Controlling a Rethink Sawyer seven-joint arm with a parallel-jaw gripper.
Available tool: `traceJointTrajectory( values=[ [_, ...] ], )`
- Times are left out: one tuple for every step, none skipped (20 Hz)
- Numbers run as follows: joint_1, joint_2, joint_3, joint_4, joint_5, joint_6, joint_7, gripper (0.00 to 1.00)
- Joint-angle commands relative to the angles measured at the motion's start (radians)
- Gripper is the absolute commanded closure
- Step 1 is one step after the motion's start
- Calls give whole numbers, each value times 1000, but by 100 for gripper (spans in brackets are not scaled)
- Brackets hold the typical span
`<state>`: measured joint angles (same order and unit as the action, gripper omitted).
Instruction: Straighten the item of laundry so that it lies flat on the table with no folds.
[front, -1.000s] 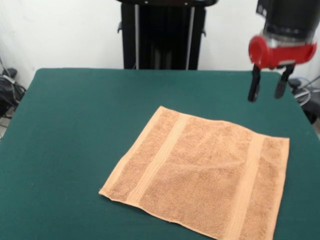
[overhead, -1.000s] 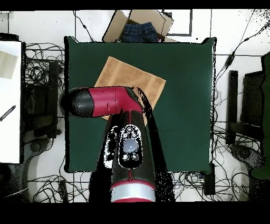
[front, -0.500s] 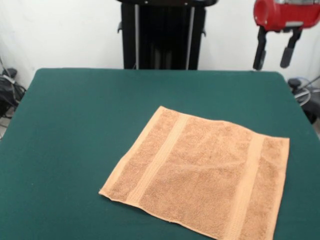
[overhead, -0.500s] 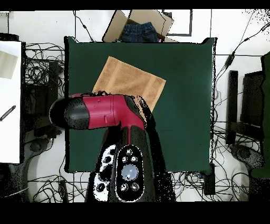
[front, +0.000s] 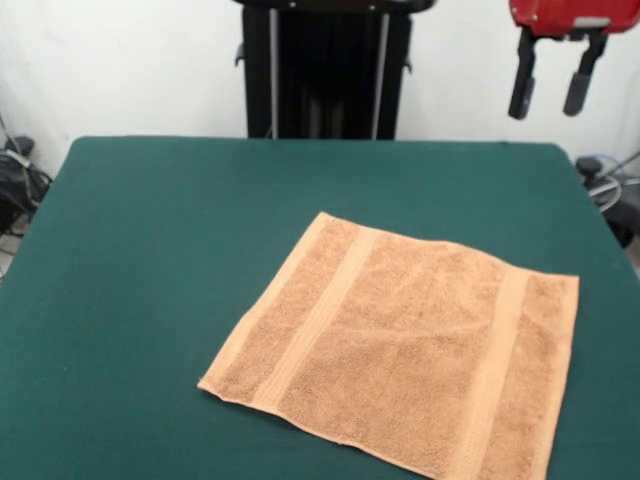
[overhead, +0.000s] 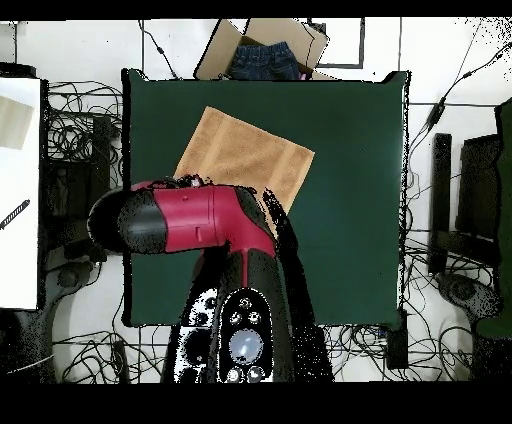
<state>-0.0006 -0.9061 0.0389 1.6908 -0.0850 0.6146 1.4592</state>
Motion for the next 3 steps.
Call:
traceJointTrajectory(
  values=[
    [11, 9, -47, 144, -12, -18, 220, 0],
    [11, 10, -47, 145, -11, -22, 222, 0],
    [10, 11, -45, 145, -9, -21, 222, 0]
  ],
)
